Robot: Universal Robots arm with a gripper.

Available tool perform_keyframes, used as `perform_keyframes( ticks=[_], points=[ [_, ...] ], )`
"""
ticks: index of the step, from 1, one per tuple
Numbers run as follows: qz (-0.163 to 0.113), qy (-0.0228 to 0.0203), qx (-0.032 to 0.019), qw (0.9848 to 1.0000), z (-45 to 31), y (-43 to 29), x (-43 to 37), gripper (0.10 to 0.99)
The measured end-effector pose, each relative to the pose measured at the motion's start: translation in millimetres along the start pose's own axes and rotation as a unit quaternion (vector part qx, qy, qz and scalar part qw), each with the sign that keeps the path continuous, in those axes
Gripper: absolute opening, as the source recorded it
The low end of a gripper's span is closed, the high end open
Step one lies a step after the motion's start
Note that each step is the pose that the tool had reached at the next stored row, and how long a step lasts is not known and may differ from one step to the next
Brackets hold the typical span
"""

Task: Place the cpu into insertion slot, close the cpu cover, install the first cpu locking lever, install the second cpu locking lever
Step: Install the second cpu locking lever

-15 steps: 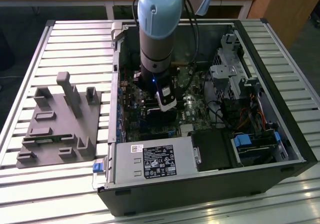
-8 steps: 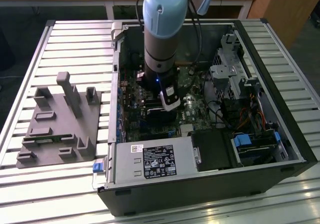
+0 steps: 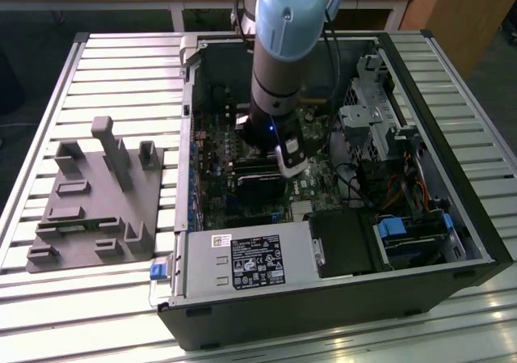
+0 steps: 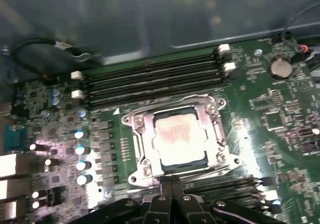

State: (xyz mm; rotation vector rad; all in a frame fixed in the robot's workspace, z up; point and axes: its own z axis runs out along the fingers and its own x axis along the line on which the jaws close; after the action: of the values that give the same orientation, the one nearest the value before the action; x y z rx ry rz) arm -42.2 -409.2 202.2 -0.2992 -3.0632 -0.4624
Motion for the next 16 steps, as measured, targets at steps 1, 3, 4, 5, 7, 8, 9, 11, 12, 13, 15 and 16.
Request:
perform_keyframes(
  ticks=[1,3,4,5,7,8,9,11,12,13,15,16],
  points=[
    [0.000,0.0000,0.0000,1.0000,0.3,1.0,-0.3,0.106],
    [0.000,0.0000,0.0003,1.0000,1.3,4.3,0.0,0.106],
    [0.000,-0.0001,0.0007,1.0000,1.9,6.6,0.4,0.106],
    [0.000,-0.0002,0.0010,1.0000,2.8,9.0,0.9,0.106],
    [0.000,-0.0004,0.0023,1.0000,4.8,15.5,2.1,0.106],
    [0.000,-0.0005,0.0032,1.0000,5.8,18.7,2.7,0.106],
    [0.000,-0.0007,0.0037,1.0000,7.0,22.4,3.5,0.106],
    [0.000,-0.0012,0.0061,1.0000,9.2,29.4,4.8,0.106],
    [0.000,-0.0019,0.0104,0.9999,10.1,32.2,5.2,0.106],
    [0.000,-0.0032,0.0165,0.9999,10.7,34.0,5.3,0.106],
    [0.000,-0.0065,0.0331,0.9994,11.3,36.4,5.1,0.106],
    [0.000,-0.0081,0.0413,0.9991,11.7,37.4,4.9,0.106]
  ],
)
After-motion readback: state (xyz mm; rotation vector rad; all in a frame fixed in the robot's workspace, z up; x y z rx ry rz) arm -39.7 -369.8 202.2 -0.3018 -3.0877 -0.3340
